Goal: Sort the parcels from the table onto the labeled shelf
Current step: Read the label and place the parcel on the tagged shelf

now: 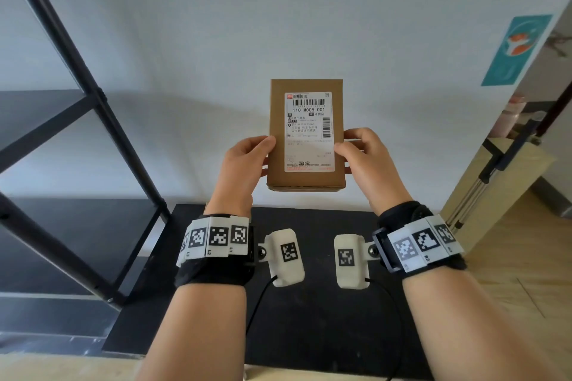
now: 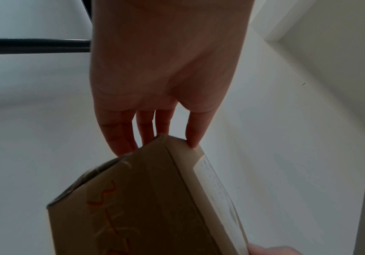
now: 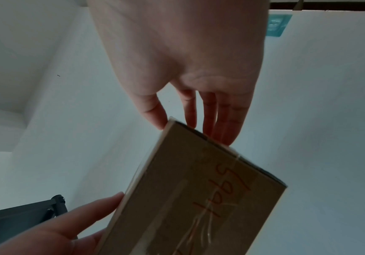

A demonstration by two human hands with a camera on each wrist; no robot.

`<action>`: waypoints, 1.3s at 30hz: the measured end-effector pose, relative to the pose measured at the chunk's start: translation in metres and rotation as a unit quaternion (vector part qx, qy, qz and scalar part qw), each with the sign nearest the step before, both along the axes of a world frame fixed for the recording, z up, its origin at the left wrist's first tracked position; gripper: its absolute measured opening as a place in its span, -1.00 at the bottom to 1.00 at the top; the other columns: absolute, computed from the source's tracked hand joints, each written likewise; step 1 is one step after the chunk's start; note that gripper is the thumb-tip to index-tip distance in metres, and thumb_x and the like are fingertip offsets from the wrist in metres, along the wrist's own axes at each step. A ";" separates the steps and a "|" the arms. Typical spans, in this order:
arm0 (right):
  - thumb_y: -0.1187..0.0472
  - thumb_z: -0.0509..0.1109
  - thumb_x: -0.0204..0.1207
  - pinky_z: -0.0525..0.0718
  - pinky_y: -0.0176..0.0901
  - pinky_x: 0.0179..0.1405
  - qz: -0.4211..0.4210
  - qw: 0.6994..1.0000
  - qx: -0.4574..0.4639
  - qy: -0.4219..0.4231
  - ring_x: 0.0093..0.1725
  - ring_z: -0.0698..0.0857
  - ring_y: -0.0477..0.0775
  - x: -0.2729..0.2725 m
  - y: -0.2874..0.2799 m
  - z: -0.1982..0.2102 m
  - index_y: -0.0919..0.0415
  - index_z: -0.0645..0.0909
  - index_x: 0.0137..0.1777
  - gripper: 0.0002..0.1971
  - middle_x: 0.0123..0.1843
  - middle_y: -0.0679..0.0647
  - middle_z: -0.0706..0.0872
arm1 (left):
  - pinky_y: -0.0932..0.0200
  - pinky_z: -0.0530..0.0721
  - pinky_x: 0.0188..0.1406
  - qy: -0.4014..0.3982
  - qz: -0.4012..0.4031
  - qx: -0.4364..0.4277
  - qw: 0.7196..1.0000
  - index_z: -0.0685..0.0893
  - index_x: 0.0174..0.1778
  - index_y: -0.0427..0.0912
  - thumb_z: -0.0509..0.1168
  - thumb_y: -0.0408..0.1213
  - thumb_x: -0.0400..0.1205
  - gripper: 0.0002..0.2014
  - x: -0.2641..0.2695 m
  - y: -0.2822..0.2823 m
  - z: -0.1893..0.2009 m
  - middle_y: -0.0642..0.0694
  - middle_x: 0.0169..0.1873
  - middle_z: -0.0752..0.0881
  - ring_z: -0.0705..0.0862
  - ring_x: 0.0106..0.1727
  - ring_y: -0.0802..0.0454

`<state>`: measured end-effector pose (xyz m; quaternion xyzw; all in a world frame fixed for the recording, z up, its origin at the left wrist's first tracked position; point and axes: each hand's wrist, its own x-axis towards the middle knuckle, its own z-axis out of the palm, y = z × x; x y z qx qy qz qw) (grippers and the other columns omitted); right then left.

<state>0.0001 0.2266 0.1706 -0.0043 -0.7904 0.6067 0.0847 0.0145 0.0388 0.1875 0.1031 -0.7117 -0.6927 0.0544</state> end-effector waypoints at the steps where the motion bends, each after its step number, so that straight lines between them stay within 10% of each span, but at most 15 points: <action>1: 0.07 0.33 0.59 0.75 -0.06 0.10 0.002 1.000 0.001 -0.001 0.14 0.73 -0.04 0.001 -0.001 0.000 0.07 0.51 0.31 -0.69 0.15 -0.04 0.72 | 0.25 0.72 -0.04 -0.001 0.004 -0.001 1.000 0.68 0.30 -0.12 0.25 -0.17 0.76 -0.75 0.002 -0.001 0.000 0.02 0.02 0.80 0.75 0.01 0.15; 6: 0.05 0.31 0.61 0.69 -0.14 0.08 0.035 0.999 0.030 -0.015 0.11 0.67 -0.09 0.006 -0.019 -0.003 0.04 0.39 0.55 -0.50 0.17 -0.04 0.67 | 0.28 0.70 -0.08 -0.015 0.025 0.005 1.000 0.60 0.46 -0.16 0.25 -0.21 0.76 -0.65 0.015 -0.018 -0.007 -0.02 0.07 0.78 0.73 0.02 0.17; 16: 0.12 0.34 0.56 0.70 -0.12 0.11 0.129 0.991 0.043 -0.021 0.19 0.68 -0.07 0.044 -0.107 -0.003 0.05 0.56 0.33 -0.66 0.22 -0.01 0.70 | -0.05 0.76 0.23 -0.048 0.054 -0.014 0.997 0.61 0.45 -0.08 0.44 -0.07 0.62 -0.53 0.075 -0.107 -0.020 -0.02 0.09 0.85 0.82 0.13 0.04; 32: 0.17 0.35 0.59 0.53 -0.32 -0.21 0.294 0.953 0.024 -0.068 0.05 0.67 -0.17 0.220 -0.371 -0.012 0.11 0.51 0.26 -0.73 0.09 -0.04 0.70 | -0.19 0.74 0.29 -0.104 0.187 -0.045 0.976 0.63 0.28 -0.04 0.54 -0.06 0.52 -0.56 0.308 -0.356 -0.037 -0.06 0.06 0.84 0.81 0.16 -0.05; 39: 0.15 0.38 0.58 0.48 -0.37 -0.23 0.366 0.927 0.029 -0.076 0.00 0.65 -0.23 0.279 -0.494 -0.022 0.10 0.54 0.22 -0.76 0.06 -0.10 0.71 | 0.25 0.76 -0.25 -0.071 0.287 -0.030 0.955 0.57 0.50 -0.06 0.41 -0.08 0.65 -0.52 0.390 -0.448 -0.043 -0.13 0.18 0.78 0.80 0.10 0.02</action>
